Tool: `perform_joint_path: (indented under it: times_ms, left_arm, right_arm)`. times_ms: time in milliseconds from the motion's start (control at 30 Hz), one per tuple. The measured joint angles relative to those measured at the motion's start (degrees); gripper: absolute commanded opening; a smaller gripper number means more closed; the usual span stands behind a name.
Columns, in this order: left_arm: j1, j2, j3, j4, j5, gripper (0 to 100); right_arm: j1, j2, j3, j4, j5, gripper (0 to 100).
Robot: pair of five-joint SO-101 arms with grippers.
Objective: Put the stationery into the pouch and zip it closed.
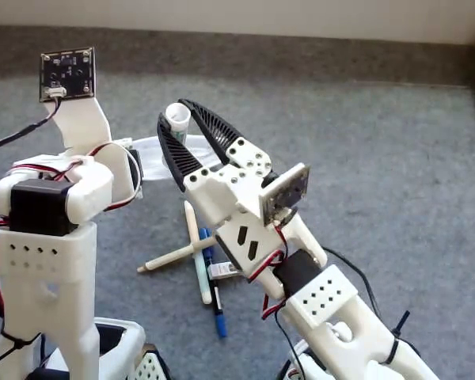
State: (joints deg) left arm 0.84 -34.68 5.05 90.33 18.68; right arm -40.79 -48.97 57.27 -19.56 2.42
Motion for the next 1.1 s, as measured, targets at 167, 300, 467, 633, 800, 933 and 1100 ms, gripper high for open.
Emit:
perform_joint_path:
  times_ms: [167,300,467,633,800,933,1100]
  left_arm:
    - [0.0,0.0,0.0,0.0,0.0,1]
    - [0.0,0.0,0.0,0.0,0.0,1]
    - [0.0,0.0,0.0,0.0,0.0,1]
    - [0.0,0.0,0.0,0.0,0.0,1]
    - [0.0,0.0,0.0,0.0,0.0,1]
    - [0.2,0.1,0.0,0.0,0.0,1]
    - [0.0,0.1,0.0,0.0,0.0,1]
  right_arm:
    - [0.0,0.6,3.7,-3.1,0.2,0.5]
    - [0.0,0.6,6.4,-3.6,4.2,0.5]
    - [0.0,0.6,6.9,-3.6,5.0,0.5]
    - [0.0,0.6,6.9,-3.6,5.3,0.9]
    - [0.0,0.5,6.9,1.3,5.5,1.0]
    - [-0.1,0.4,6.9,7.2,5.6,1.0]
    - [-0.2,0.1,5.8,11.0,5.7,6.1]
